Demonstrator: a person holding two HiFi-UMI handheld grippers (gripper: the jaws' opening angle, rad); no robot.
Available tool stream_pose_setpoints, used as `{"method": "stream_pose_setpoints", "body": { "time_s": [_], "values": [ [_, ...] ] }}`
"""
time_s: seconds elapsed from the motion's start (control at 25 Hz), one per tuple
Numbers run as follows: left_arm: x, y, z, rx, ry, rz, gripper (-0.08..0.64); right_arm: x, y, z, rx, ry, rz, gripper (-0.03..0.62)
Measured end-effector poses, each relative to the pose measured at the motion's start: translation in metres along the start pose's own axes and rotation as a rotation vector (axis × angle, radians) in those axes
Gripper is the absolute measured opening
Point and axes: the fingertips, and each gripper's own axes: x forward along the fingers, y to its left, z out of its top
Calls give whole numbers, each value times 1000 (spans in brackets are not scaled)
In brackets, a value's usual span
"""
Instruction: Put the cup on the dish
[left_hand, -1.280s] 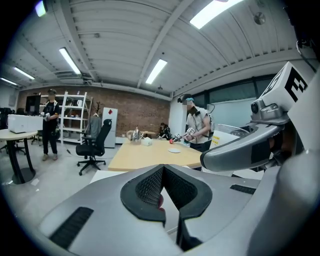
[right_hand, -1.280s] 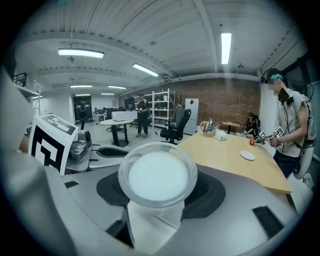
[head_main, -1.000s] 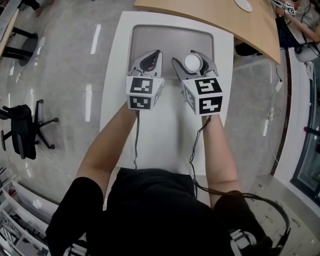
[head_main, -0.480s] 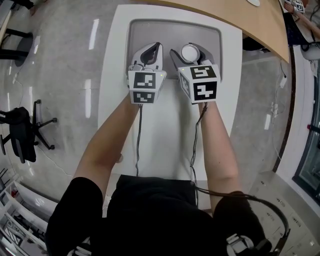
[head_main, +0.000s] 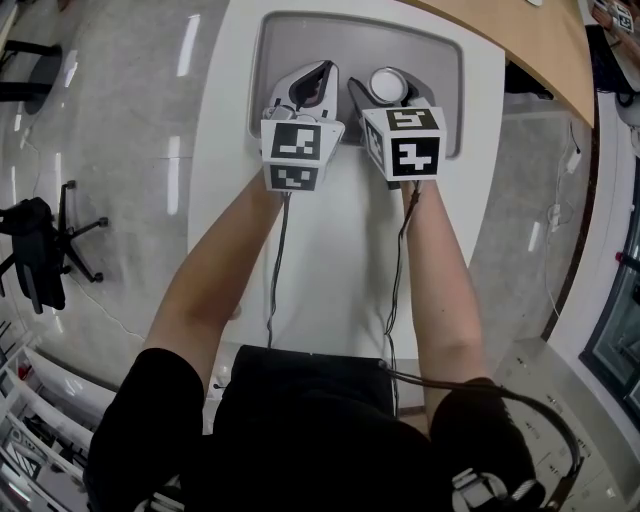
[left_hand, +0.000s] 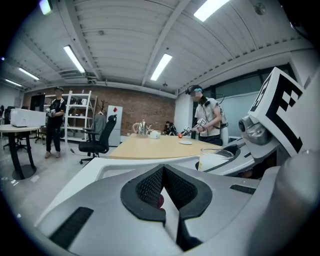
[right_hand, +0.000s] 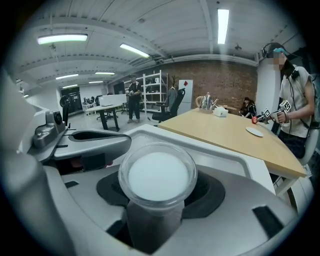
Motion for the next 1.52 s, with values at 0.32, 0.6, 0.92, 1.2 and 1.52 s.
{"method": "stream_pose_setpoints", "body": {
  "time_s": [0.32, 0.6, 0.92, 1.2, 1.52],
  "values": [
    [-1, -5, -1, -6, -5, -8, 3, 8, 2, -20, 13, 30, -3, 255],
    [0, -6, -6, -27, 6, 2, 3, 7, 1, -26, 25, 24, 4, 255],
    [-5, -12, 2, -35, -2, 5, 3, 5, -4, -26, 51, 6, 6, 255],
    [-18, -11, 9, -53, -5, 5, 3, -13, -3, -5, 35, -60, 5, 256],
    [-49, -21, 46, -56, -53, 4, 3, -75, 2, 36, 26, -193, -12, 255]
  ]
}}
